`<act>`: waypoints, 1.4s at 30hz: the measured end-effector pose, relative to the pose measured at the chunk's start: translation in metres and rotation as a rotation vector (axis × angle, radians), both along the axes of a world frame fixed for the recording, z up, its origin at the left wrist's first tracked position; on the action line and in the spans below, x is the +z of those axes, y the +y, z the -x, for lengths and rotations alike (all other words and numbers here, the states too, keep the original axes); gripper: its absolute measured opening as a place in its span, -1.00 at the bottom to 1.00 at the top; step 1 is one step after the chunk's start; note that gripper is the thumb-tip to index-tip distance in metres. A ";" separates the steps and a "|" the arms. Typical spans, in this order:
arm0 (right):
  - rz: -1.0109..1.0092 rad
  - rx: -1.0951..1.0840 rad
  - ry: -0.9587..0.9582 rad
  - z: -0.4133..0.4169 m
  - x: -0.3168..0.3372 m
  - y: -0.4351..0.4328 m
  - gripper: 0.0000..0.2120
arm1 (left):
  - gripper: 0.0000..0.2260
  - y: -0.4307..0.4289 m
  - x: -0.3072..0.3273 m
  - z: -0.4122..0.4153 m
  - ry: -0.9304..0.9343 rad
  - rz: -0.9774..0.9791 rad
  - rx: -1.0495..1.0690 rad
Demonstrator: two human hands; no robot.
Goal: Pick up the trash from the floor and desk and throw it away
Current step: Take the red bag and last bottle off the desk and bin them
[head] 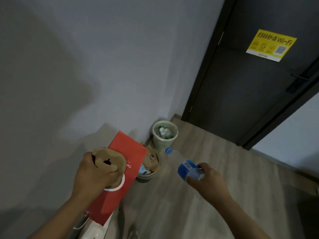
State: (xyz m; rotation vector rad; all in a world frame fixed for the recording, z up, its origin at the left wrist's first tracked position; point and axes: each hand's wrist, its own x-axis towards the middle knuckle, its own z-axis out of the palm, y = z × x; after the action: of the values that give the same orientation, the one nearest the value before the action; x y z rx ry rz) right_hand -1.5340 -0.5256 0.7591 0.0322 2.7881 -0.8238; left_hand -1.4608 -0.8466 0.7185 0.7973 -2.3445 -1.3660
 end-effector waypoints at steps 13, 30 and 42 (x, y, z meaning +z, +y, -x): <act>-0.003 0.013 -0.016 0.188 -0.022 -0.031 -0.54 | -0.43 -0.017 -0.011 0.188 -0.121 0.028 -0.115; -0.013 0.262 -0.230 0.488 -0.144 -0.009 -0.66 | -0.51 0.032 -0.167 0.379 -0.763 0.208 0.197; 0.003 0.230 -0.321 0.557 -0.333 -0.038 -0.65 | -0.35 0.055 -0.377 0.444 -0.890 0.011 0.199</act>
State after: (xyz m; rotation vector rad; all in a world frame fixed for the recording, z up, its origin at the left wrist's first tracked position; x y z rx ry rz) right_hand -2.0910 -0.5636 0.4259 -0.1411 2.4334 -0.6969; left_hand -1.9044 -0.7920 0.3414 1.8763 -2.7385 -1.0175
